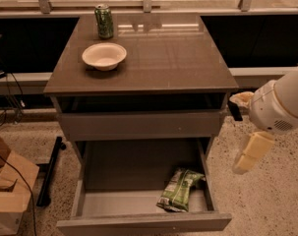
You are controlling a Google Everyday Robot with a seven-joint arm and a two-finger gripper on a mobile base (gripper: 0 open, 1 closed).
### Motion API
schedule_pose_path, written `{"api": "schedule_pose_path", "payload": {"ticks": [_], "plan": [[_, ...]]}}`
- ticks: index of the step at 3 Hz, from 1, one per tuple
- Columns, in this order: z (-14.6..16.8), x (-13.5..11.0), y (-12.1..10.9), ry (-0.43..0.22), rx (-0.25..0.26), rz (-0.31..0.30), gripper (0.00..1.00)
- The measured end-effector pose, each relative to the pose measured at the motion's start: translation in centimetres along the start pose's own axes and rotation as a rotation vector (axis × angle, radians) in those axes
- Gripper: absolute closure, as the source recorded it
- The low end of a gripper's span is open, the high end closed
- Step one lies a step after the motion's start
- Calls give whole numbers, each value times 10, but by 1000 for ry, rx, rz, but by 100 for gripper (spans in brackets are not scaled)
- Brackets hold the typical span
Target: Pick green jalapeno chip bag from middle drawer and place on counter
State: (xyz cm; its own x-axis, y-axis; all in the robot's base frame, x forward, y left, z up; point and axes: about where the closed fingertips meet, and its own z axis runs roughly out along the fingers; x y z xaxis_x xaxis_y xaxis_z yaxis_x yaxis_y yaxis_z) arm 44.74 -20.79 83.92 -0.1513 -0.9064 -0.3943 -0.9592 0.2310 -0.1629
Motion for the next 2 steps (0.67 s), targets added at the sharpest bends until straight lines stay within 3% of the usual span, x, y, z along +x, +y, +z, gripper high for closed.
{"api": "schedule_pose_path", "payload": {"ticks": [1,2], "plan": [[42,20,3,-40,6,7,0],[103,55,2,-115,-22,-1,0]]}}
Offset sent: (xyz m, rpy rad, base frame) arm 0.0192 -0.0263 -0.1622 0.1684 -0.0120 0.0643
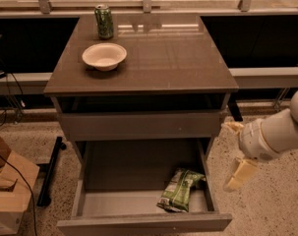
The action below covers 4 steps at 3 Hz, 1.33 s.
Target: Pick green jalapeno chip bag from middle drawer and place on counter
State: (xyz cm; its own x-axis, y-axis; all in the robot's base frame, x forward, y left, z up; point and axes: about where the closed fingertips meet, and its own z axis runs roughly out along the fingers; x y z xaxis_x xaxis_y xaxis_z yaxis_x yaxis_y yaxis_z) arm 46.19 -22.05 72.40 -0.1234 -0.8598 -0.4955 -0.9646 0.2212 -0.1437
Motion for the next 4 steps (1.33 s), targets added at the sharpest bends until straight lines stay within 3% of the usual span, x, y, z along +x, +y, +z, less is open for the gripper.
{"api": "schedule_pose_path", "payload": {"ticks": [1,2,3,4], "plan": [[51,28,-2,-44,-42,23,0],[51,28,-2,-44,-42,23,0],[84,38,-5,-16,-10,19,0],[128,52,-4,-14,-23,15,0]]}}
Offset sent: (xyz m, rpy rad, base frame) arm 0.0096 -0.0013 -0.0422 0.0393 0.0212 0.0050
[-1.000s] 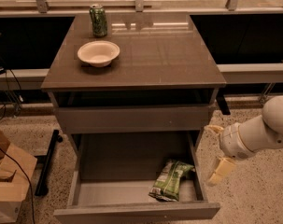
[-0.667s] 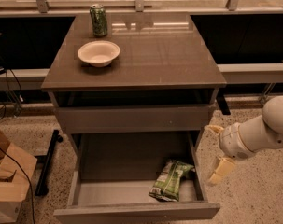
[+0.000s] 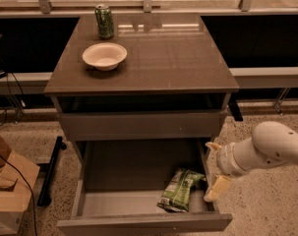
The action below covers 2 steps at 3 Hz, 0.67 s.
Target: Pick green jalapeno chip bag from middle drawer and place on counter
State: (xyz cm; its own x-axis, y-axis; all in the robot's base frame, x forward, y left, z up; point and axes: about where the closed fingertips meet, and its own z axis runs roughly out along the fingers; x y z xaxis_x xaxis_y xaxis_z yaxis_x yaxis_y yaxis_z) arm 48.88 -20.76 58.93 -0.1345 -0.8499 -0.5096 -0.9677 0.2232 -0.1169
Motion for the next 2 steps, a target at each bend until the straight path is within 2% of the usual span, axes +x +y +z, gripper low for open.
{"api": "schedule_pose_path", "payload": {"ticks": [2], "plan": [[82,29,3,23,-68,-3,0]]}}
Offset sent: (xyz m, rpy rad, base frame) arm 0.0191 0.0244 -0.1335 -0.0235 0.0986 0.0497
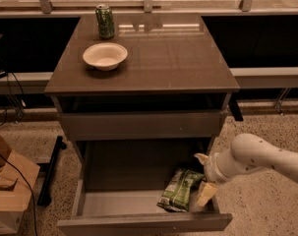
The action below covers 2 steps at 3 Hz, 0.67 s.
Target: Pick green jalapeno chip bag from middle drawer and place on counter
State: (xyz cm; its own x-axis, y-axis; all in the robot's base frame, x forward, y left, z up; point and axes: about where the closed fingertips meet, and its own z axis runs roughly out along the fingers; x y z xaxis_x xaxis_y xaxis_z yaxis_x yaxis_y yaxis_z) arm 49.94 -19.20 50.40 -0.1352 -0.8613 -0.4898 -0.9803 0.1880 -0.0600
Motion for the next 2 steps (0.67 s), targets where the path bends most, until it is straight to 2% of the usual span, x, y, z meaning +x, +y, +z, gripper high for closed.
{"api": "schedule_pose_path", "payload": {"ticks": [1,2], "plan": [[52,4,-6,7,-53,-11,0],[84,8,-13,18,-85,-21,0]]}}
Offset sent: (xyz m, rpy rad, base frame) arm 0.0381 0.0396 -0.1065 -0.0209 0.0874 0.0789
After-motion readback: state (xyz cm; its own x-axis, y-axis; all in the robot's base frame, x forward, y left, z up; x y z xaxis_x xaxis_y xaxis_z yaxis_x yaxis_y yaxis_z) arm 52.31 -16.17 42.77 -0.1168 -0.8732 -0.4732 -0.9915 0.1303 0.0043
